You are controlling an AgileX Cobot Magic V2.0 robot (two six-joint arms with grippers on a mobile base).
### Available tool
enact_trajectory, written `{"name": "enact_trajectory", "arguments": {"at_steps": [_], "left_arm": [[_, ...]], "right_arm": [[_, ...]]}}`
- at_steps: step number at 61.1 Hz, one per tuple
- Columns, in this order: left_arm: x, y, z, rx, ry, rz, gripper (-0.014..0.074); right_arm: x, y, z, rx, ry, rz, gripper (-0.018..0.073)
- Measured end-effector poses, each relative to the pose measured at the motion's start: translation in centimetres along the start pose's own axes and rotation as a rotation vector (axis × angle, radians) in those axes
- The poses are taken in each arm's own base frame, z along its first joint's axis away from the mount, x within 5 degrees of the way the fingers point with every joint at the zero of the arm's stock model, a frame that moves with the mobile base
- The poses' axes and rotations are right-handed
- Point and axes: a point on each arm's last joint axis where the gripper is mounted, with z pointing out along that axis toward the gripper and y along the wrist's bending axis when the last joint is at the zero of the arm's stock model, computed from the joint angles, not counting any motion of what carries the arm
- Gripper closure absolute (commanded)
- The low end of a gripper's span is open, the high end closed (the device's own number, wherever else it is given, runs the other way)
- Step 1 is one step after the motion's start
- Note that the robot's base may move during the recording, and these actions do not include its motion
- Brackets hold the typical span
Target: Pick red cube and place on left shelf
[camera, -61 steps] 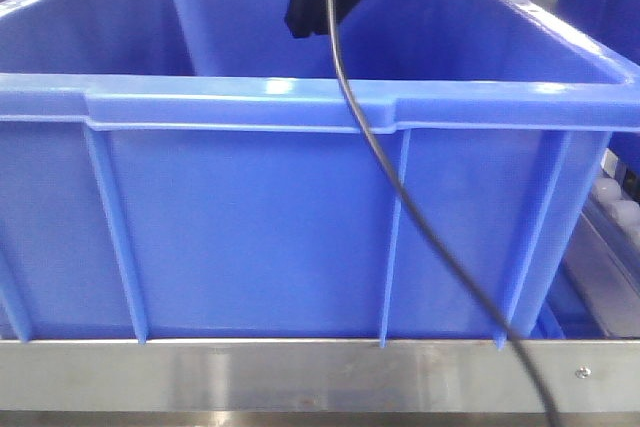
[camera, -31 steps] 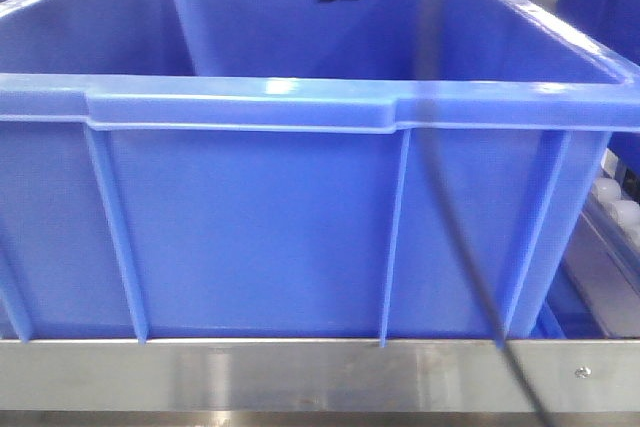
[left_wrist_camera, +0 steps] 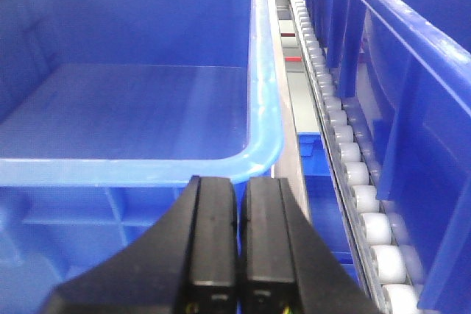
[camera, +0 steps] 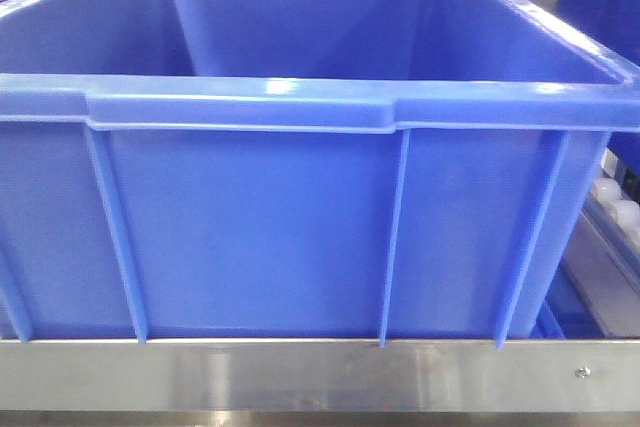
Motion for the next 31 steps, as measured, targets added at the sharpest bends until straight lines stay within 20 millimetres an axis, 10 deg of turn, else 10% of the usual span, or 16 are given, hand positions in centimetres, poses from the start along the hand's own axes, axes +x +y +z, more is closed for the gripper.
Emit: {"name": "enact_trajectory", "arguments": {"at_steps": [31], "left_arm": [[0.0,0.0,0.0,0.000,0.000,0.000,0.0495]], "right_arm": [[2.0,-0.3,-9.5,-0.010,-0.234,0.006,0.0503]]}}
